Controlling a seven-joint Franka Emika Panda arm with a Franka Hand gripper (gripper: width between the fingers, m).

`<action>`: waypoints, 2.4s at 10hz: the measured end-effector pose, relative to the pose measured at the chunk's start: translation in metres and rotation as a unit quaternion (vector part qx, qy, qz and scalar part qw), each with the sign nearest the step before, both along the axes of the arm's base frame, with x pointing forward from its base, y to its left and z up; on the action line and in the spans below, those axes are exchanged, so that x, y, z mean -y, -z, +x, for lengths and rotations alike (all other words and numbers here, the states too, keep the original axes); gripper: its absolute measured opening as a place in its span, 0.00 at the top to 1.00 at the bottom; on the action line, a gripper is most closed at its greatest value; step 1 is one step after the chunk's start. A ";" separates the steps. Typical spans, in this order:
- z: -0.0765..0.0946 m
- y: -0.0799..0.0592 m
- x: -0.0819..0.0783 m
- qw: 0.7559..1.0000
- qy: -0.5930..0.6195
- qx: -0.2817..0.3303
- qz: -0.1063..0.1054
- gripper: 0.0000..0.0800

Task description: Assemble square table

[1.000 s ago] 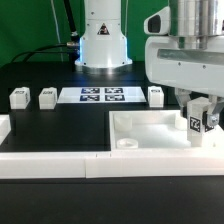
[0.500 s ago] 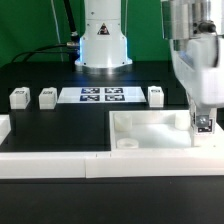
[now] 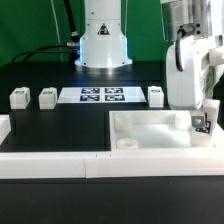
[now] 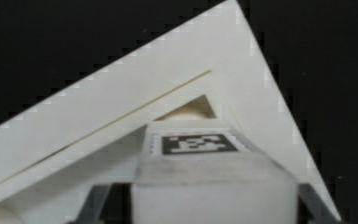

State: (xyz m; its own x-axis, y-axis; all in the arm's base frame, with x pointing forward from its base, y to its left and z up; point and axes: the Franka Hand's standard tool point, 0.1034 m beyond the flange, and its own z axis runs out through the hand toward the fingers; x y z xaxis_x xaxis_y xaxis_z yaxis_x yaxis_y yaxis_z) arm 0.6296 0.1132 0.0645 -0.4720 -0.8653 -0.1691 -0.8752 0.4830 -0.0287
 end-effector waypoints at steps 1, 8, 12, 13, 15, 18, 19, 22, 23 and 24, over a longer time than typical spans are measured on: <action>0.000 0.000 -0.001 1.000 0.003 0.001 0.002 0.63; -0.004 0.002 -0.005 0.982 -0.189 0.024 -0.013 0.22; -0.005 0.003 -0.004 0.930 -0.363 0.051 -0.036 0.19; -0.004 0.002 -0.001 0.890 -0.450 0.058 -0.041 0.19; 0.000 0.000 0.008 0.780 -0.616 0.087 -0.061 0.19; 0.000 0.001 0.009 0.783 -0.613 0.087 -0.060 0.22; 0.000 0.001 0.009 0.794 -0.600 0.085 -0.058 0.44; 0.000 0.001 0.009 0.868 -0.489 0.069 -0.046 0.64; 0.000 0.001 0.010 0.891 -0.447 0.062 -0.042 0.64; -0.001 0.002 0.009 0.909 -0.410 0.056 -0.037 0.64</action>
Offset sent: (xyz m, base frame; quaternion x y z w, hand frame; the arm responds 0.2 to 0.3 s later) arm 0.0000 0.0000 0.0000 0.0000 0.0000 0.0000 1.0000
